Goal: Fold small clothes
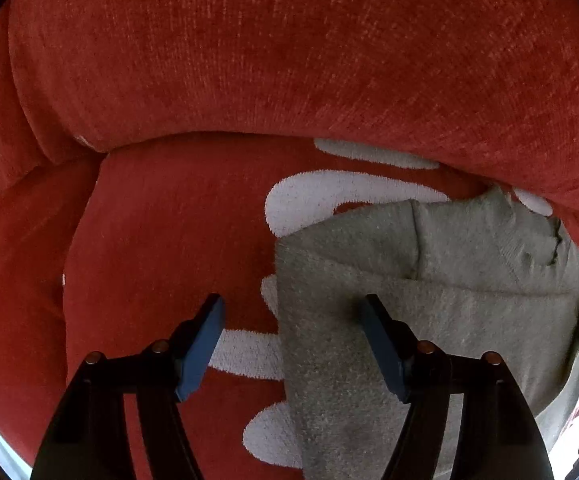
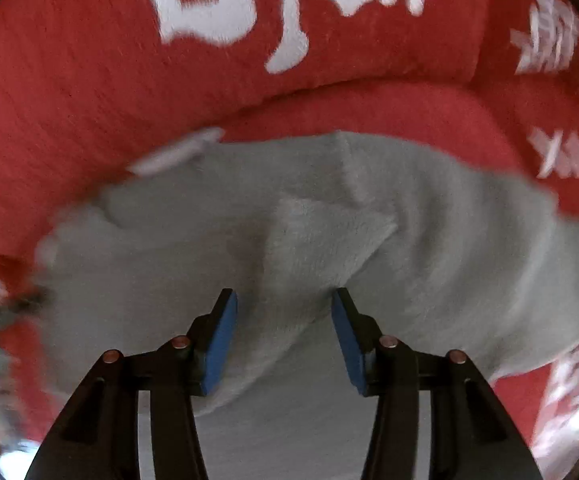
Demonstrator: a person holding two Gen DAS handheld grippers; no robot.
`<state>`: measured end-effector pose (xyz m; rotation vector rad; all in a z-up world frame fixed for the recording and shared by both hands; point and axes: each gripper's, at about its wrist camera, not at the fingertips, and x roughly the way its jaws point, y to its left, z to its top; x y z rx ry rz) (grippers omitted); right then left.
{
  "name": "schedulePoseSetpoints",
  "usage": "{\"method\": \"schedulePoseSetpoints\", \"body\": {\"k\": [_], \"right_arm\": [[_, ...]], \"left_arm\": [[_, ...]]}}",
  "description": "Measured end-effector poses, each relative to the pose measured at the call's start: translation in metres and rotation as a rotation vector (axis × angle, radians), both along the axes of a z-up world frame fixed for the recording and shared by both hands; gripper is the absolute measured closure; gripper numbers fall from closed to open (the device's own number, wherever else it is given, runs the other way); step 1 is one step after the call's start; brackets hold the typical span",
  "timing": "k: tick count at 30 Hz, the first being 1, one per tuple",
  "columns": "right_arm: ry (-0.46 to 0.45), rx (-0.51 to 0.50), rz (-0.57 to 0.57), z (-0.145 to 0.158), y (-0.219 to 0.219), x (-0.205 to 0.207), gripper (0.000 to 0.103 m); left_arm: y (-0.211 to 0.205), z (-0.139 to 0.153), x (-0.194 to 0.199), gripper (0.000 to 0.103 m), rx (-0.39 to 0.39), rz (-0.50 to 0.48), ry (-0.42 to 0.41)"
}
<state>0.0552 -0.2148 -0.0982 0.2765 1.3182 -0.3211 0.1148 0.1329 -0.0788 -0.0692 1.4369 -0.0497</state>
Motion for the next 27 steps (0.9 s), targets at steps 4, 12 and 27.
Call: {"method": "schedulePoseSetpoints", "body": {"k": [4, 12, 27], "right_arm": [[-0.036, 0.011, -0.288, 0.005, -0.046, -0.042, 0.051], [-0.201, 0.564, -0.424, -0.008, -0.063, -0.108, 0.051], [-0.073, 0.983, -0.192, -0.086, 0.168, -0.042, 0.097]], "left_arm": [[0.006, -0.006, 0.006, 0.031, -0.018, 0.002, 0.004], [0.009, -0.011, 0.006, 0.036, -0.059, -0.035, 0.006], [0.036, -0.002, 0.007, 0.094, -0.141, -0.029, -0.019]]}}
